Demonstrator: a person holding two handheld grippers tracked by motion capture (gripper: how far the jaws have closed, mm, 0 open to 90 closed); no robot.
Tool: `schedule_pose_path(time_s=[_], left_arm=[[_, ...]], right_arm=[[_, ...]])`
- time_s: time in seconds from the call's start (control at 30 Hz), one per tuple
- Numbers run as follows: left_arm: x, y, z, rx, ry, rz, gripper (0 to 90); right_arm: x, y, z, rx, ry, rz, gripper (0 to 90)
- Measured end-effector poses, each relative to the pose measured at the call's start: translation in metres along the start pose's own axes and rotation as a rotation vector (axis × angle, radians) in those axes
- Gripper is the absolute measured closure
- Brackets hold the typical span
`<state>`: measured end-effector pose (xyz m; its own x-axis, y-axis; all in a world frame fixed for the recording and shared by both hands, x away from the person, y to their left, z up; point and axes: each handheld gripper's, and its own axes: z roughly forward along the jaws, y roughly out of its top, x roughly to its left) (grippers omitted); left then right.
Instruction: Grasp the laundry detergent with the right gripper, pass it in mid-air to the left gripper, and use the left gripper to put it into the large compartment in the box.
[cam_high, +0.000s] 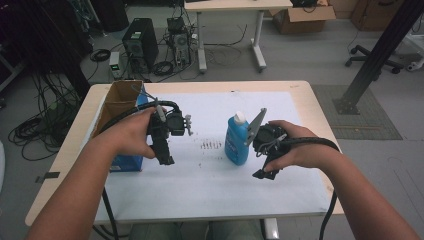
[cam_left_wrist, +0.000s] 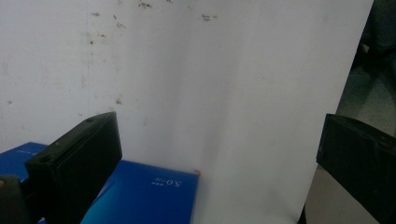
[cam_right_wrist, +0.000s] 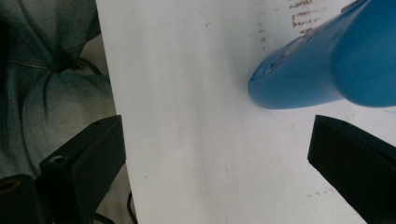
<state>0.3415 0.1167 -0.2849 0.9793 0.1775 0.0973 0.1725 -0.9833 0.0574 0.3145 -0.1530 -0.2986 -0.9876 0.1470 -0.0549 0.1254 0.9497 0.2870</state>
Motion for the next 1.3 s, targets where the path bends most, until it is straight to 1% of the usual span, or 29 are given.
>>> schedule_pose_path(time_s=[0.07,0.2,0.23,0.27,0.4,0.6,0.67,0.7,0.73,0.8,0.83,0.87,0.9,0.97,1.07,1.2,1.23,1.27,1.3], left_arm=[[-0.001,0.000,0.001,0.001,-0.001,0.003,0.4],[-0.004,0.001,0.003,0.008,-0.005,0.012,0.4],[-0.004,0.001,0.003,0.008,-0.005,0.012,0.4],[-0.006,0.001,0.004,0.010,-0.007,0.021,0.4],[-0.011,0.000,0.005,0.017,-0.004,0.033,0.4],[-0.014,-0.002,0.003,0.015,-0.001,0.038,0.4],[-0.015,-0.002,0.002,0.017,-0.001,0.038,0.4],[-0.015,-0.002,0.002,0.017,-0.001,0.038,0.4],[-0.016,-0.003,0.002,0.015,-0.001,0.039,0.4],[-0.016,-0.003,0.003,0.016,-0.002,0.040,0.4],[-0.016,-0.003,0.003,0.017,-0.001,0.042,0.4],[-0.017,-0.003,0.003,0.018,-0.003,0.044,0.4],[-0.017,-0.003,0.003,0.018,-0.003,0.044,0.4],[-0.017,-0.002,0.004,0.019,-0.005,0.048,0.4],[-0.018,-0.002,0.004,0.015,-0.006,0.052,0.4],[-0.019,-0.001,0.003,0.015,-0.008,0.061,0.4],[-0.019,-0.001,0.003,0.015,-0.008,0.061,0.4],[-0.020,-0.001,0.003,0.017,-0.006,0.064,0.4],[-0.020,-0.001,0.003,0.016,-0.006,0.065,0.4]], right_arm=[[0.000,-0.003,0.002,0.005,-0.007,0.014,4.3],[0.000,-0.008,0.007,-0.007,-0.011,0.040,4.4],[0.000,-0.008,0.007,-0.007,-0.011,0.040,4.4],[0.000,-0.010,0.009,-0.010,-0.012,0.051,4.5],[-0.001,-0.013,0.012,-0.011,-0.016,0.064,4.5],[-0.002,-0.016,0.015,-0.013,-0.028,0.084,4.5],[-0.003,-0.017,0.017,-0.014,-0.032,0.108,4.6],[-0.003,-0.017,0.017,-0.014,-0.032,0.108,4.6],[-0.003,-0.019,0.019,-0.012,-0.048,0.130,4.7],[-0.004,-0.021,0.021,-0.017,-0.053,0.146,5.0],[-0.004,-0.021,0.021,-0.017,-0.053,0.146,5.0],[-0.005,-0.023,0.022,-0.030,-0.062,0.166,4.8],[-0.005,-0.023,0.022,-0.030,-0.062,0.166,4.8],[-0.007,-0.026,0.024,-0.052,-0.069,0.200,4.8],[-0.008,-0.029,0.025,-0.085,-0.071,0.231,4.8],[-0.010,-0.029,0.029,-0.123,-0.080,0.260,4.8],[-0.010,-0.029,0.029,-0.123,-0.080,0.260,4.8],[-0.011,-0.028,0.031,-0.141,-0.089,0.275,4.8],[-0.011,-0.027,0.031,-0.150,-0.096,0.279,4.7]])
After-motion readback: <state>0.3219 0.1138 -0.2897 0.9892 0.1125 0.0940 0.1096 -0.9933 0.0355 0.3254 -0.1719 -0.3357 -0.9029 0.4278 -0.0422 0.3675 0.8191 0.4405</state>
